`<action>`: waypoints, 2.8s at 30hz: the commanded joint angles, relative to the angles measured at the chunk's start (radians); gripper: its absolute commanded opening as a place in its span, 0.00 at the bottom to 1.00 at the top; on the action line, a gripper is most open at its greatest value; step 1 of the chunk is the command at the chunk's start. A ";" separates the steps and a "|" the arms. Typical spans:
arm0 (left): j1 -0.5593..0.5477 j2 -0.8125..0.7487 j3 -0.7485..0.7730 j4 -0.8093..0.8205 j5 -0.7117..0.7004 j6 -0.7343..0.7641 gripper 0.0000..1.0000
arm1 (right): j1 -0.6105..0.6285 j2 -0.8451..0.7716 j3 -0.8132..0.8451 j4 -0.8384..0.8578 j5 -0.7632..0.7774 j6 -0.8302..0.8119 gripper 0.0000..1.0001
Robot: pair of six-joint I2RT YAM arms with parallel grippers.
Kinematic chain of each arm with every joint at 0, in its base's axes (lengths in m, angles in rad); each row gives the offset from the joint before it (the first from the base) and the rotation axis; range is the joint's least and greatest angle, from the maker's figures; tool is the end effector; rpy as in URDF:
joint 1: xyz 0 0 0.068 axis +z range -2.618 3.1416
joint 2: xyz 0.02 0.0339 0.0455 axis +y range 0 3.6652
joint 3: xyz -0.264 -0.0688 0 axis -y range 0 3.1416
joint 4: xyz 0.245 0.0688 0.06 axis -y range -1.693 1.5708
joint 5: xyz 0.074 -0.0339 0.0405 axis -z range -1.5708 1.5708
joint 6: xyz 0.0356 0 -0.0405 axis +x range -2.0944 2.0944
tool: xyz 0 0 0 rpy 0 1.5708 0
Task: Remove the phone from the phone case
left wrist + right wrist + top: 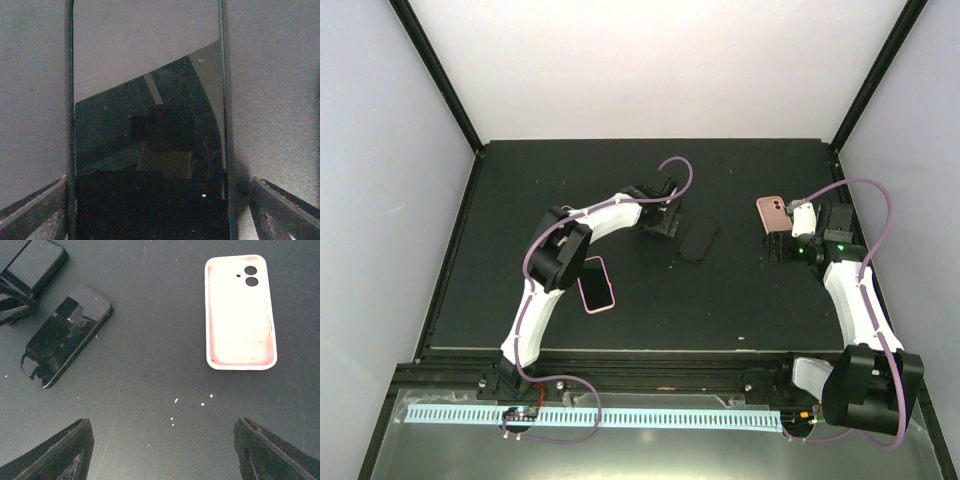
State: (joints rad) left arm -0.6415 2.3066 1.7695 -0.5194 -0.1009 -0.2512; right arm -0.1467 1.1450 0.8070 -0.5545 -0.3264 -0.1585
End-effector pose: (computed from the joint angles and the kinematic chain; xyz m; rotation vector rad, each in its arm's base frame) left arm 0.3965 -0.2917 0.1401 0.4757 2.5864 -0.1787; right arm 0.2288 -0.0223 0.2454 -0.1544 2.4120 0.2633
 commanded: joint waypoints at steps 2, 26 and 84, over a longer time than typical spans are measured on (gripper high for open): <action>0.008 0.024 0.032 -0.105 -0.043 -0.031 0.88 | -0.004 0.001 0.032 0.011 -0.001 -0.012 0.78; -0.117 -0.615 -0.777 -0.184 -0.115 -0.140 0.99 | -0.004 -0.090 0.055 -0.028 -0.084 -0.039 0.78; -0.097 -0.619 -0.378 -0.060 0.522 -0.142 0.46 | 0.000 -0.190 0.164 -0.205 -0.521 -0.153 0.73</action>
State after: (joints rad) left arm -0.7288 1.7504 1.3254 -0.8028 0.2077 -0.2619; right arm -0.1474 0.9733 0.8680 -0.7124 -0.7177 -0.2813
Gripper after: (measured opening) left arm 0.787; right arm 0.735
